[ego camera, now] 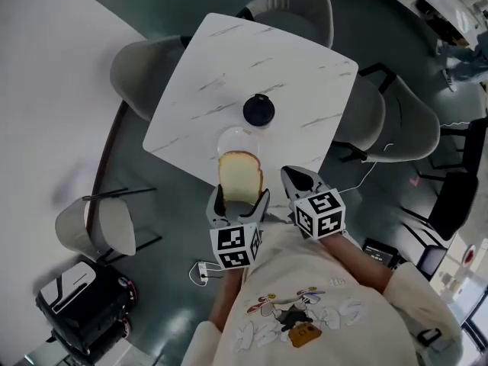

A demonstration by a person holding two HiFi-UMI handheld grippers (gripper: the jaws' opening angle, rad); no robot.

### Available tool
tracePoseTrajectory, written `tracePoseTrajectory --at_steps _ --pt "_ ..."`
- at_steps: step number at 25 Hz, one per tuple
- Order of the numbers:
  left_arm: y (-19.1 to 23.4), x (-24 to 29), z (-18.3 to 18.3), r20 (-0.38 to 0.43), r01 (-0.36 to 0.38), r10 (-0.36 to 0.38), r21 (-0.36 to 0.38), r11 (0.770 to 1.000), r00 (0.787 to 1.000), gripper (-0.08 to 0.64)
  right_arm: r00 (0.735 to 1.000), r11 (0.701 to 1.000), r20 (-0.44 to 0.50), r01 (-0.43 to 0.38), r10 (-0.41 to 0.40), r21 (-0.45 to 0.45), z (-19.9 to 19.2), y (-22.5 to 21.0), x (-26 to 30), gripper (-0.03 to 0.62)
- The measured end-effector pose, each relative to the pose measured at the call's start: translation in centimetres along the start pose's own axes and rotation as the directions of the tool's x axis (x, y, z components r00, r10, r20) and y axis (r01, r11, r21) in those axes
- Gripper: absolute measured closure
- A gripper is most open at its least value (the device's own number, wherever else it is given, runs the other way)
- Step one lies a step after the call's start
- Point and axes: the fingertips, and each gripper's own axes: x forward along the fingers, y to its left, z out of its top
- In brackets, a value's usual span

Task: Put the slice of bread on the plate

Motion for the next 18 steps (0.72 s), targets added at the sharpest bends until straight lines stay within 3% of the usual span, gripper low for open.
tracePoseTrajectory --at_steps 8,14,18 --pt "2.2 3.1 -0.6 -0.072 -0.101 0.101 0.003 0.995 0.992 0.054 0.992 0.996 -0.087 -0.092 0.093 0.017 -1.1 -0.8 1.9 0.589" --pt "2.8 4.5 -1.6 -0.11 -0.088 0.085 -0.021 0.996 0.99 0.054 0.991 0.997 -0.107 -0.081 0.081 0.003 -1.3 -0.2 3.3 0.589" --pt "3.7 5.4 -2.1 -0.131 -0.082 0.078 -0.021 0.996 0.988 0.054 0.996 0.998 -0.064 -0.056 0.055 -0.012 -0.6 0.0 4.2 0.589"
